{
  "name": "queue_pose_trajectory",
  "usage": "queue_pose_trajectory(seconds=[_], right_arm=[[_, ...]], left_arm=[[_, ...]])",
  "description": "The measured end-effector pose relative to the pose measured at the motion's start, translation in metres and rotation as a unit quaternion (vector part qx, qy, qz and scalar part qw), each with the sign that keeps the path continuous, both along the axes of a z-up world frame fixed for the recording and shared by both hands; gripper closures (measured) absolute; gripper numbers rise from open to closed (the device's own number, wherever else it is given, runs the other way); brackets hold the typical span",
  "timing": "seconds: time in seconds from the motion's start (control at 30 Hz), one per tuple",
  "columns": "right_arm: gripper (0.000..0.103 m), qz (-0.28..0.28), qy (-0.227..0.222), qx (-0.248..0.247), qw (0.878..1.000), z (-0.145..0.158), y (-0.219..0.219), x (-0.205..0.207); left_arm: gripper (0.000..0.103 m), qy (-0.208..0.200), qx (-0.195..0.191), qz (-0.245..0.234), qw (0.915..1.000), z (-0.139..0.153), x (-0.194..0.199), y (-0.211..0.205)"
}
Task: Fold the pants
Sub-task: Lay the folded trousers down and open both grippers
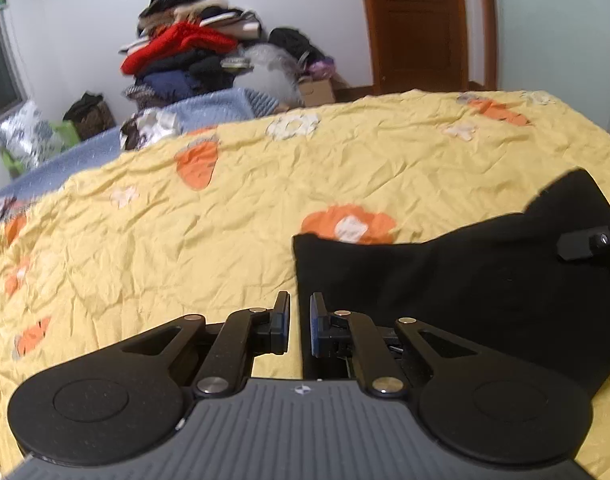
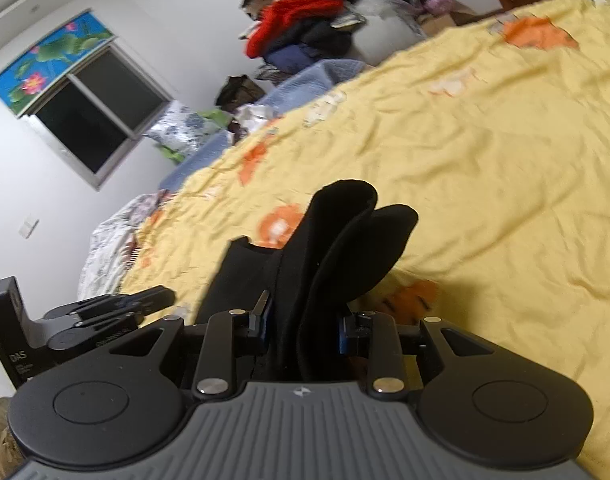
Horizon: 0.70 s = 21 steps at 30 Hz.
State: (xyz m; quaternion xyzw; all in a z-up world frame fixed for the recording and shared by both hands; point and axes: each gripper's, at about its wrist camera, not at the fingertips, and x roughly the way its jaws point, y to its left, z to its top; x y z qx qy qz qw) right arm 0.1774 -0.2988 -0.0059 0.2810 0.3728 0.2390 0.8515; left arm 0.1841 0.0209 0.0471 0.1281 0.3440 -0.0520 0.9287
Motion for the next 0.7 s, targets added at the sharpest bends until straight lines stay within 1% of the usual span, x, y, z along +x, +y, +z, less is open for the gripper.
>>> queue_pose_trajectory(seconds=[0.03,0.07,0.1,0.13,0.17,0.2,0.23,0.27,0.3,0.33,0.37,0.43,0.47,0.5,0.53,0.6,0.7], right_arm=[[0.069,-0.009,0.011,-0.01,1.0,-0.004,0.0,0.001],[0.066,-0.02,0.021,-0.03,0.999,-0.007,0.0,0.002],[0.058,-0.035,0.026,-0.062,0.997,-0.008,0.0,0.001],[0.054,-0.047,0.024,-0.093,0.994,-0.008,0.001,-0.001],[0.051,-0.056,0.019,-0.117,0.991,-0.008,0.0,-0.004],[0.044,-0.067,0.008,-0.134,0.989,-0.005,-0.001,-0.008],[0.044,-0.088,-0.011,-0.166,0.982,0.001,0.0,-0.013],[0.043,-0.116,-0.034,-0.219,0.968,0.01,0.005,-0.019],[0.042,-0.137,-0.06,-0.273,0.95,0.018,0.012,-0.023],[0.042,-0.141,-0.087,-0.301,0.939,0.026,0.018,-0.028],[0.042,-0.127,-0.107,-0.299,0.94,0.032,0.022,-0.032],[0.043,-0.061,-0.122,-0.267,0.954,0.042,0.037,-0.033],[0.045,-0.027,-0.121,-0.261,0.957,0.044,0.047,-0.032],[0.045,0.005,-0.114,-0.265,0.958,0.043,0.059,-0.029],[0.045,0.023,-0.105,-0.271,0.957,0.039,0.067,-0.025],[0.045,0.04,-0.089,-0.276,0.956,0.028,0.076,-0.018],[0.045,0.027,-0.066,-0.28,0.957,0.012,0.071,0.0]], left_arm=[[0.091,0.003,-0.003,0.01,0.9999,-0.002,0.002,0.004],[0.082,0.007,-0.008,0.019,0.9998,-0.003,0.004,0.01],[0.079,0.009,-0.016,0.03,0.9994,-0.003,0.006,0.017],[0.078,0.012,-0.027,0.038,0.9988,-0.003,0.007,0.025],[0.074,0.013,-0.036,0.045,0.9982,-0.001,0.008,0.031],[0.072,0.011,-0.044,0.052,0.9976,0.0,0.008,0.038],[0.071,0.009,-0.05,0.057,0.9971,0.003,0.008,0.043],[0.069,0.009,-0.056,0.059,0.9967,0.005,0.009,0.046],[0.069,0.01,-0.064,0.056,0.9963,0.008,0.01,0.047],[0.069,0.012,-0.074,0.048,0.996,0.01,0.011,0.047],[0.068,0.014,-0.085,0.037,0.9956,0.011,0.012,0.043],[0.06,0.025,-0.105,0.005,0.9941,0.011,0.014,0.031],[0.056,0.031,-0.116,-0.01,0.9927,0.009,0.014,0.023],[0.053,0.04,-0.125,-0.028,0.9909,0.007,0.014,0.014],[0.052,0.05,-0.135,-0.047,0.9885,0.004,0.016,0.006],[0.049,0.067,-0.146,-0.071,0.9846,-0.003,0.021,-0.009],[0.049,0.087,-0.136,-0.061,0.985,-0.022,0.043,-0.024]])
